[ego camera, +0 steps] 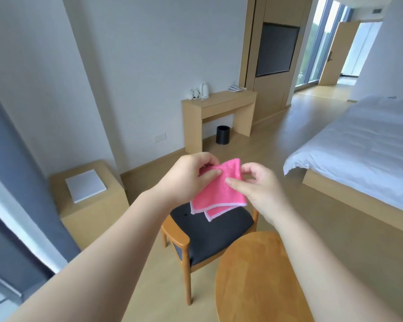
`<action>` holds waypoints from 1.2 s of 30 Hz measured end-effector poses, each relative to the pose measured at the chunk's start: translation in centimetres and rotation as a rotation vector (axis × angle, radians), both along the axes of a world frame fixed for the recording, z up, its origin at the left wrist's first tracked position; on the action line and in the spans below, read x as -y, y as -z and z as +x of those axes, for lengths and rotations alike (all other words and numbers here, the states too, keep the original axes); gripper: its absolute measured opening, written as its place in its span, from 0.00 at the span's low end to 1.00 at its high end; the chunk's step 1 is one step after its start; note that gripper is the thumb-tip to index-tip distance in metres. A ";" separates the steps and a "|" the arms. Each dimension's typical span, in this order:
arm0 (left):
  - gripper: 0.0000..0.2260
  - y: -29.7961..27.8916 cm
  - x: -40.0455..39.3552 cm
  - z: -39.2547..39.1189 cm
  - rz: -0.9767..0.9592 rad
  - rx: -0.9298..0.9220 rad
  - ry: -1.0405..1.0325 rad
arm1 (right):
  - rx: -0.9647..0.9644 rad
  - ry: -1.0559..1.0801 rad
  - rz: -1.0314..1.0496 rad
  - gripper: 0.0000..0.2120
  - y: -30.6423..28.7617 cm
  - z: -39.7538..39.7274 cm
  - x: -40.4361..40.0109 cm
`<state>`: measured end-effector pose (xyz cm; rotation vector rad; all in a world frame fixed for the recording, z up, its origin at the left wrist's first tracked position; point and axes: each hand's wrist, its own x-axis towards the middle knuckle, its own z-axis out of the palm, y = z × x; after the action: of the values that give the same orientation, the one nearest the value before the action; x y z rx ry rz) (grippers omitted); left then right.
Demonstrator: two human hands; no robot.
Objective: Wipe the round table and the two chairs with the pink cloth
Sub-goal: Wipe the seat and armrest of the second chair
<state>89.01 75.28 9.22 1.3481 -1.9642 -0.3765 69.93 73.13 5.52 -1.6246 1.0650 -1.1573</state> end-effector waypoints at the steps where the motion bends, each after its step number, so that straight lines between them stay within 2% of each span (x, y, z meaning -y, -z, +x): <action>1: 0.03 0.2 0.8 0.5 0.012 -0.009 -0.005 | 0.006 -0.010 0.012 0.09 0.1 0.4 1.1; 11: 0.01 1.5 8.8 4.5 0.156 -0.105 -0.062 | 0.102 -0.238 0.065 0.02 -1.7 3.9 11.8; 17: 0.05 5.0 13.4 9.4 0.235 -0.143 -0.079 | -0.058 -0.202 0.060 0.08 0.9 8.9 16.7; 21: 0.05 8.4 18.5 14.1 0.287 -0.190 -0.057 | -0.134 -0.194 0.100 0.08 3.5 12.9 20.9; 27: 0.07 15.4 28.3 21.9 0.367 -0.201 -0.023 | -0.220 0.034 0.208 0.16 9.9 19.0 29.1; 31: 0.09 21.0 34.5 26.7 0.410 -0.096 -0.123 | -0.422 0.212 0.330 0.23 15.5 21.0 33.3; 36: 0.11 29.2 38.7 29.6 0.458 0.062 -0.277 | -0.663 0.302 0.471 0.14 23.1 21.5 36.0</action>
<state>118.64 36.59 -20.02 1.9132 -1.7669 -0.6840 91.39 37.09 -17.62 -1.5142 1.8942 -0.4611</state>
